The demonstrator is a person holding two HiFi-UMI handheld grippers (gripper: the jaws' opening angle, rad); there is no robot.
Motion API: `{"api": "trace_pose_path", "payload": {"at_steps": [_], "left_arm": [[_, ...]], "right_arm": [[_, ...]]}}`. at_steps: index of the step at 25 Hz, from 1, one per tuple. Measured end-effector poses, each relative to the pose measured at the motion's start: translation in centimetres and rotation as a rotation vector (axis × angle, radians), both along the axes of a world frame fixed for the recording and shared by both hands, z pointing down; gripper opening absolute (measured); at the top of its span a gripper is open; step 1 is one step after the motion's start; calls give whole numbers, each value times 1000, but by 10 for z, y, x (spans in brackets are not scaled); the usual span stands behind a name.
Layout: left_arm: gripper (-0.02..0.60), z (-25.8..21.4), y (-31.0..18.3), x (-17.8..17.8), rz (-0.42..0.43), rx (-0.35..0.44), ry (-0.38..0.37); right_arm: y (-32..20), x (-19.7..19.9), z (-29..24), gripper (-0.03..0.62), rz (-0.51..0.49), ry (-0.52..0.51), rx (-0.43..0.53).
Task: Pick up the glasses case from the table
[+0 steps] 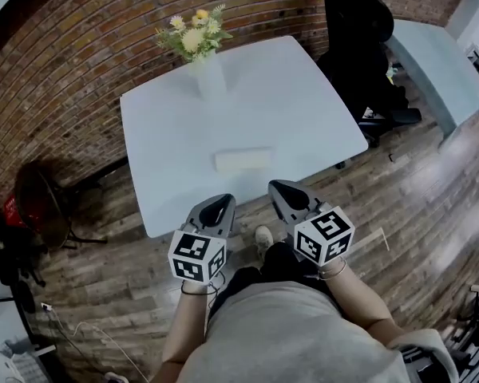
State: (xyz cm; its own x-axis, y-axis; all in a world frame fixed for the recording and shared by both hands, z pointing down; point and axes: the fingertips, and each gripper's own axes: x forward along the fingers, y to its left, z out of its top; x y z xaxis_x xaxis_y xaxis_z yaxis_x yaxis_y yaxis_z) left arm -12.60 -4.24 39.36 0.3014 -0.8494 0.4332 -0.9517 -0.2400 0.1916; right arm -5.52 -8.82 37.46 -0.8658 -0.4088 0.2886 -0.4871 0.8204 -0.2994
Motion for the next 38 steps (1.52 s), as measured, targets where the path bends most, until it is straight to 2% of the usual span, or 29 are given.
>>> {"api": "trace_pose_path", "payload": {"at_steps": [4,9,16,22,27,32,33,34,35,36,38], "left_arm": [[12,8,-39,-13,-25,-34,-28],[12,26,-71,-22,-36,-91,-54],[12,50,-91,-35,-33,-165,-83],[12,62,-102,-43,53,-204,-160],[12,74,-112,-49,130,-238,-189],[15,87,-121,-61,212,-258,-286],[22,92,-124,-62,232,-266,-301],[69,97,-127,-63,263,-274,-316],[145,102,-129,-62,302,-280,-337],[180,107,-131,-60,347,-284,-367],[214,117,-134,-57,442,-282,-450]], "right_arm": [[-39,-17,9,-3,-33,-2,-28],[-65,-32,27,-3,-98,18,-72],[-90,-33,39,-3,-89,32,-120],[-95,-33,54,-3,-53,51,-166],[-100,-29,66,-3,-19,56,-194],[-101,-28,77,-3,39,57,-215],[-102,-28,80,-3,48,57,-219],[-103,-28,83,-3,55,58,-223],[-104,-28,87,-3,62,60,-228],[-105,-27,91,-3,69,62,-234],[-106,-23,98,-3,89,68,-247]]}}
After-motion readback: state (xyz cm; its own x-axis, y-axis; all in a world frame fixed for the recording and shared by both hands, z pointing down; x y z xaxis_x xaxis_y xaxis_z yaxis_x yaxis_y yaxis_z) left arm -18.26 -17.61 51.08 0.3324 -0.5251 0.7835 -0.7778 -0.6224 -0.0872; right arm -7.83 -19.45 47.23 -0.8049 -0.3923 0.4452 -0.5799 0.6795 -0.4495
